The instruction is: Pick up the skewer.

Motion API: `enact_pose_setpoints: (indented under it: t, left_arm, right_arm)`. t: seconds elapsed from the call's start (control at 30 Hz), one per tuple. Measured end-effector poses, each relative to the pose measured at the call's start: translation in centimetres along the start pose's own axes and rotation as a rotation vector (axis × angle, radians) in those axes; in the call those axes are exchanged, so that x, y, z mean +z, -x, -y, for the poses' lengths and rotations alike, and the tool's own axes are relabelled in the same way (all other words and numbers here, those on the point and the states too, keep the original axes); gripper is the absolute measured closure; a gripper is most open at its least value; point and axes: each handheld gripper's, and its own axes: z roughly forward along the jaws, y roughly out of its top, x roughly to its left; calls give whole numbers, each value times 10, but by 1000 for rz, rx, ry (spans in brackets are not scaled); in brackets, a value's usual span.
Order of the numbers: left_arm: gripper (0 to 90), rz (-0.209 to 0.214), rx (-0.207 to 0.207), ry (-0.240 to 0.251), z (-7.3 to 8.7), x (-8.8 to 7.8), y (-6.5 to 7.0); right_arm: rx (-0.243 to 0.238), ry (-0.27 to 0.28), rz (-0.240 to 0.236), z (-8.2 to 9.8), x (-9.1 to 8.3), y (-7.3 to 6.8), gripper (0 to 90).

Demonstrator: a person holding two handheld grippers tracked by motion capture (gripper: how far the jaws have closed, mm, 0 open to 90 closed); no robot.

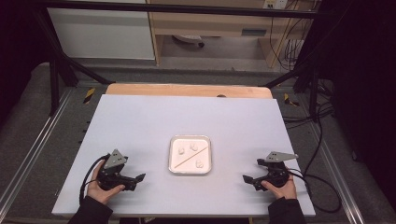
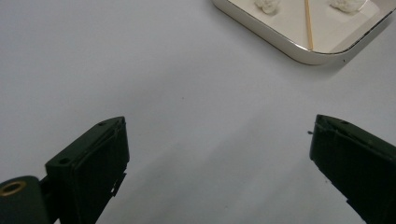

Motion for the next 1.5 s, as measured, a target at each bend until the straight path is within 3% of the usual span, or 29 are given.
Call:
enact_pose_setpoints:
  t: [0.57, 0.73, 1.0, 1.27, 1.4, 1.5]
  left_arm:
    - [44, 29, 44, -8, -36, 11, 27]
    - [46, 42, 64, -14, -54, 21, 37]
    - [70, 58, 71, -39, -69, 38, 49]
    - [146, 59, 83, -81, -85, 58, 61]
    - [211, 88, 81, -102, -92, 69, 66]
    - [332, 90, 93, -111, -94, 76, 71]
  right_arm:
    - [-1, -8, 3, 0, 0, 0, 8]
    - [-2, -7, 3, 0, 0, -1, 8]
    - [-6, -10, 3, 0, 0, -1, 8]
    - [-5, -14, 3, 1, 1, -1, 8]
    - [-5, -15, 2, 1, 1, -1, 8]
    - [-6, -14, 2, 1, 1, -1, 8]
